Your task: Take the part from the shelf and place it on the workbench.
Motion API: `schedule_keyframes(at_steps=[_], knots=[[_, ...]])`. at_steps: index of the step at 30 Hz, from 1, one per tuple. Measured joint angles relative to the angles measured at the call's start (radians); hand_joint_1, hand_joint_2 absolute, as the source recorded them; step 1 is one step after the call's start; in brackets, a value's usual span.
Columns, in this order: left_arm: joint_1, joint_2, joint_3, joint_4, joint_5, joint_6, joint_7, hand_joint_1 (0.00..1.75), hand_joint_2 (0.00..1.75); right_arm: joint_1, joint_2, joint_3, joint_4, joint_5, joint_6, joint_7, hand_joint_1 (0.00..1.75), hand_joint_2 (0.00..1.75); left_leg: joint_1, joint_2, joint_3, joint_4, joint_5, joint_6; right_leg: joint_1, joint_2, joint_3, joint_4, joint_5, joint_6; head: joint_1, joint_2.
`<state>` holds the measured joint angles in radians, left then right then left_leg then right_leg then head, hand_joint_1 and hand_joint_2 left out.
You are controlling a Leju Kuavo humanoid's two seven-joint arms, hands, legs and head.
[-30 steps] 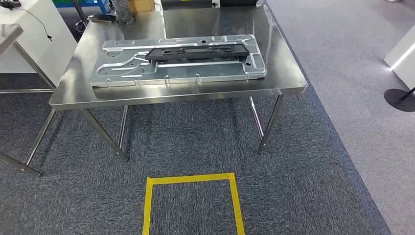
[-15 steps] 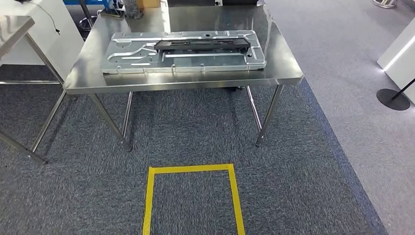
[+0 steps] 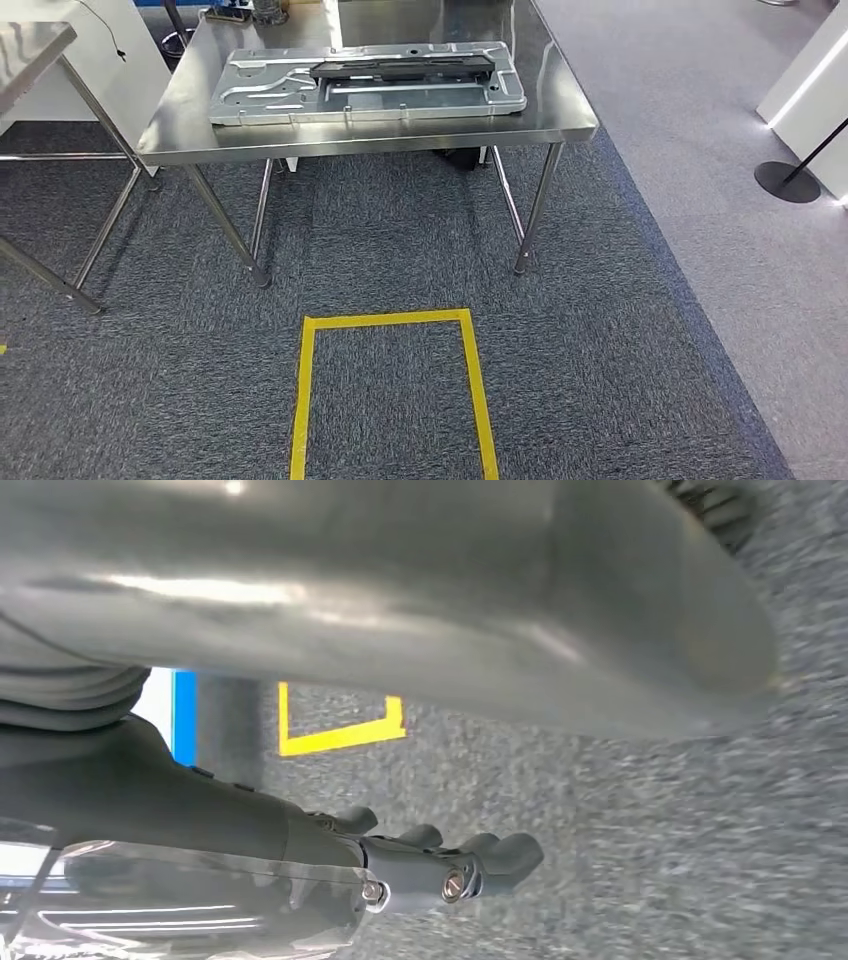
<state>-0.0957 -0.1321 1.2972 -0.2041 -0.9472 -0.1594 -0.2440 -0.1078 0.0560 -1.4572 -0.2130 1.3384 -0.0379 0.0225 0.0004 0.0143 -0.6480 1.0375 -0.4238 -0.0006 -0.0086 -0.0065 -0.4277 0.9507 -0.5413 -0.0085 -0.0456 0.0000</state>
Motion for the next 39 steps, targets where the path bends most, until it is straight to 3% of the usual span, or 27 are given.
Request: schedule_keyframes(at_steps=[3, 4, 5, 6, 8, 9, 11, 13, 15, 18, 19, 20, 21, 22, 24, 25, 27, 31, 34, 37, 38, 39], knots=[[0.003, 0.0, 0.0, 0.0, 0.001, 0.009, 0.001, 0.0, 0.0, 0.002, 0.0, 0.0, 0.0, -0.003, 0.002, -0.001, 0.0, 0.0, 0.008, -0.005, -0.043, 0.157, -0.133, -0.014, -0.001, -0.002, -0.036, 0.0, 0.032, -0.009, 0.0, 0.0], [0.004, 0.0, 0.0, 0.0, 0.001, 0.011, 0.002, 0.0, 0.0, 0.002, 0.0, -0.001, 0.001, -0.005, 0.004, -0.004, 0.0, 0.0, 0.01, -0.005, -0.053, 0.213, -0.149, -0.018, -0.001, -0.003, -0.049, 0.002, 0.042, -0.008, 0.0, 0.0], [0.004, 0.0, 0.0, 0.0, 0.001, 0.015, 0.002, 0.0, 0.0, 0.003, 0.0, -0.001, 0.001, -0.009, 0.007, -0.01, 0.0, 0.0, 0.012, -0.005, -0.05, 0.246, -0.141, -0.021, -0.001, -0.003, -0.064, 0.006, 0.051, -0.006, 0.0, 0.0], [0.004, 0.001, 0.0, 0.0, 0.001, 0.018, 0.002, 0.0, 0.0, 0.004, 0.0, -0.001, 0.001, -0.012, 0.011, -0.016, 0.0, 0.0, 0.013, -0.005, -0.032, 0.245, -0.116, -0.022, -0.002, -0.003, -0.077, 0.01, 0.058, -0.003, 0.0, 0.0], [0.004, 0.002, 0.0, 0.0, 0.001, 0.023, 0.004, 0.0, 0.0, 0.005, 0.001, -0.001, 0.003, -0.018, 0.018, -0.032, 0.0, 0.0, 0.016, -0.005, 0.055, 0.141, -0.07, -0.022, -0.004, -0.003, -0.1, 0.022, 0.067, 0.005, 0.0, 0.0], [0.003, 0.003, 0.001, 0.0, 0.001, 0.024, 0.005, 0.0, 0.0, 0.005, 0.002, -0.001, 0.003, -0.02, 0.021, -0.039, 0.0, 0.0, 0.015, -0.006, 0.106, 0.068, -0.067, -0.018, -0.004, -0.003, -0.109, 0.029, 0.07, 0.009, 0.0, 0.0], [0.001, 0.003, 0.0, 0.0, 0.001, 0.026, 0.006, 0.0, 0.0, 0.003, 0.003, -0.003, 0.004, -0.028, 0.022, -0.049, 0.0, 0.87, 0.012, -0.008, 0.167, -0.032, -0.087, -0.007, -0.001, -0.003, -0.122, 0.04, 0.077, 0.022, 0.0, 0.0], [0.003, 0.004, 0.0, 0.0, 0.002, 0.026, 0.008, 0.0, 0.0, 0.003, 0.003, -0.006, 0.004, -0.034, 0.022, -0.052, 0.0, 1.75, 0.012, -0.008, 0.167, -0.052, -0.094, 0.009, 0.001, -0.004, -0.129, 0.044, 0.085, 0.035, 0.0, 0.0], [0.005, 0.004, 0.0, 0.0, 0.002, 0.026, 0.009, 0.0, 0.0, 0.003, 0.003, -0.01, 0.005, -0.035, 0.022, -0.054, 0.0, 1.75, 0.014, -0.006, 0.159, -0.057, -0.084, 0.024, -0.002, -0.002, -0.143, 0.071, 0.064, 0.045, 0.0, 0.0], [0.005, 0.005, 0.001, 0.0, 0.003, 0.027, 0.014, 0.0, 0.0, 0.006, 0.004, -0.011, 0.006, -0.035, 0.027, -0.065, 0.0, 1.75, 0.01, -0.003, 0.141, -0.058, -0.07, 0.041, -0.006, 0.001, -0.217, 0.246, -0.043, 0.053, 0.0, 0.0], [0.005, 0.006, 0.002, 0.0, 0.004, 0.028, 0.019, 0.0, 0.44, 0.006, 0.004, -0.011, 0.006, -0.034, 0.028, -0.07, 0.0, 1.75, 0.007, -0.002, 0.135, -0.057, -0.066, 0.044, -0.007, 0.001, -0.239, 0.304, -0.069, 0.057, 0.0, 0.0], [0.005, 0.006, 0.002, 0.0, 0.006, 0.031, 0.026, 0.0, 0.87, 0.007, 0.004, -0.011, 0.006, -0.031, 0.029, -0.072, 0.0, 1.75, 0.006, -0.002, 0.13, -0.056, -0.064, 0.045, -0.008, 0.001, -0.245, 0.33, -0.075, 0.061, 0.0, 0.0], [0.006, 0.006, 0.003, 0.0, 0.008, 0.036, 0.035, 0.0, 1.31, 0.008, 0.004, -0.011, 0.006, -0.026, 0.027, -0.068, 0.0, 1.75, 0.005, -0.002, 0.126, -0.053, -0.062, 0.046, -0.01, 0.002, -0.229, 0.315, -0.061, 0.065, 0.0, 0.0], [0.006, 0.006, 0.004, 0.0, 0.009, 0.041, 0.043, 0.0, 1.75, 0.009, 0.004, -0.011, 0.006, -0.021, 0.025, -0.063, 0.0, 1.31, 0.005, -0.003, 0.125, -0.05, -0.061, 0.046, -0.013, 0.001, -0.194, 0.261, -0.033, 0.068, 0.0, 0.0], [0.005, 0.005, 0.006, 0.0, 0.011, 0.049, 0.053, 0.0, 1.75, 0.007, 0.004, -0.009, 0.006, -0.015, 0.022, -0.057, 0.0, 0.44, 0.002, -0.004, 0.12, -0.039, -0.062, 0.043, -0.018, 0.002, -0.109, 0.114, 0.019, 0.072, 0.0, 0.0], [0.004, 0.005, 0.007, 0.0, 0.012, 0.051, 0.055, 0.0, 1.75, 0.006, 0.004, -0.009, 0.006, -0.016, 0.022, -0.058, 0.0, 0.0, -0.001, -0.004, 0.117, -0.033, -0.063, 0.04, -0.019, 0.003, -0.084, 0.065, 0.031, 0.068, 0.0, 0.0], [0.003, 0.005, 0.009, 0.0, 0.012, 0.054, 0.056, 0.0, 1.75, 0.006, 0.004, -0.008, 0.006, -0.022, 0.025, -0.06, 0.0, 0.0, -0.006, -0.004, 0.111, -0.025, -0.064, 0.034, -0.016, 0.005, -0.074, 0.035, 0.033, 0.058, 0.0, 0.0], [0.003, 0.005, 0.011, 0.0, 0.012, 0.059, 0.055, 0.0, 1.75, 0.008, 0.004, -0.009, 0.006, -0.035, 0.024, -0.063, 0.0, 1.75, -0.003, -0.004, 0.109, -0.027, -0.06, 0.027, -0.011, 0.005, -0.078, 0.038, 0.037, 0.051, 0.0, 0.0], [0.003, 0.005, 0.01, 0.0, 0.01, 0.059, 0.055, 0.0, 1.75, 0.008, 0.004, -0.009, 0.006, -0.038, 0.021, -0.065, 0.0, 1.75, 0.0, -0.004, 0.109, -0.028, -0.058, 0.025, -0.01, 0.005, -0.079, 0.04, 0.038, 0.049, 0.0, 0.0], [0.007, 0.007, -0.009, 0.0, 0.022, 0.058, 0.055, 0.0, 0.44, 0.012, 0.002, 0.014, 0.005, -0.062, 0.021, -0.064, 0.0, 1.75, 0.001, -0.004, 0.108, -0.028, -0.058, 0.024, -0.009, 0.005, -0.08, 0.04, 0.038, 0.048, 0.0, 0.0], [0.01, 0.009, -0.023, 0.0, 0.032, 0.059, 0.056, 0.0, 0.0, 0.016, 0.002, 0.031, 0.004, -0.077, 0.021, -0.064, 0.0, 1.31, 0.001, -0.004, 0.108, -0.028, -0.058, 0.023, -0.009, 0.005, -0.08, 0.04, 0.038, 0.048, 0.0, 0.0], [0.012, 0.009, -0.031, 0.0, 0.038, 0.059, 0.057, 0.0, 0.0, 0.017, 0.001, 0.041, 0.004, -0.085, 0.021, -0.064, 0.0, 1.16, 0.001, -0.004, 0.108, -0.028, -0.057, 0.023, -0.009, 0.005, -0.08, 0.041, 0.038, 0.048, 0.0, 0.0]])
